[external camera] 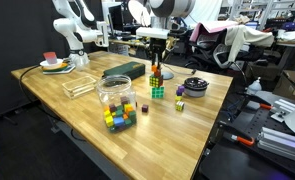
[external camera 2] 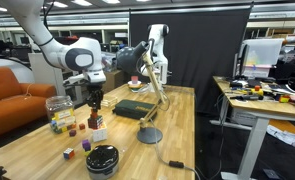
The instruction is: Stack the orange cube on the Rubik's cube
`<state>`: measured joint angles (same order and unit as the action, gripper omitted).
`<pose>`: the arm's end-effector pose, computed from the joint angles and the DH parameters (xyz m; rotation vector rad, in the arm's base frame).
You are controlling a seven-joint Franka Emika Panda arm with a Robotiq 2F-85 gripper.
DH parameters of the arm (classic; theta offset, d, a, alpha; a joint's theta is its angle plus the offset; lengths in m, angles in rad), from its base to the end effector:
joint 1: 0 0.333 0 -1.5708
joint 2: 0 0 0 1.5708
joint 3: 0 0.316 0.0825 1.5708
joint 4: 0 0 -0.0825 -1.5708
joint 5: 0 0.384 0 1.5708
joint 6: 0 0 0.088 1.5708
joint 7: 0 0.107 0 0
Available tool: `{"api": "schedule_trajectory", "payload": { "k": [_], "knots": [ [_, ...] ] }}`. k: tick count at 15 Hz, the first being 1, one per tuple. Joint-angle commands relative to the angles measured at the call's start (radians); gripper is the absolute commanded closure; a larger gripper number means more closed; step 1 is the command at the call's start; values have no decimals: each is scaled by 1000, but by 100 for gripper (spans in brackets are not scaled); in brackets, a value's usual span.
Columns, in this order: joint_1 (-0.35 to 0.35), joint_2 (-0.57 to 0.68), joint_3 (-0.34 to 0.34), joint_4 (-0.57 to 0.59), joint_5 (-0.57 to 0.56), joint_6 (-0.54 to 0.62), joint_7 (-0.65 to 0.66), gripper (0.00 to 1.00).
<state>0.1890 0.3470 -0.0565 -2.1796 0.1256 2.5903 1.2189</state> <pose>0.5639 0.0728 0.2352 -2.5378 1.7127 -0.0297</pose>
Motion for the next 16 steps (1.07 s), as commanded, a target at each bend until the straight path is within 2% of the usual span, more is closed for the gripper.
{"api": "schedule_trajectory", "payload": {
  "k": [1,16],
  "knots": [
    [-12,-29,10,-30,1,12,9,93],
    [-16,-49,12,-58,4,13,8,93]
  ]
}}
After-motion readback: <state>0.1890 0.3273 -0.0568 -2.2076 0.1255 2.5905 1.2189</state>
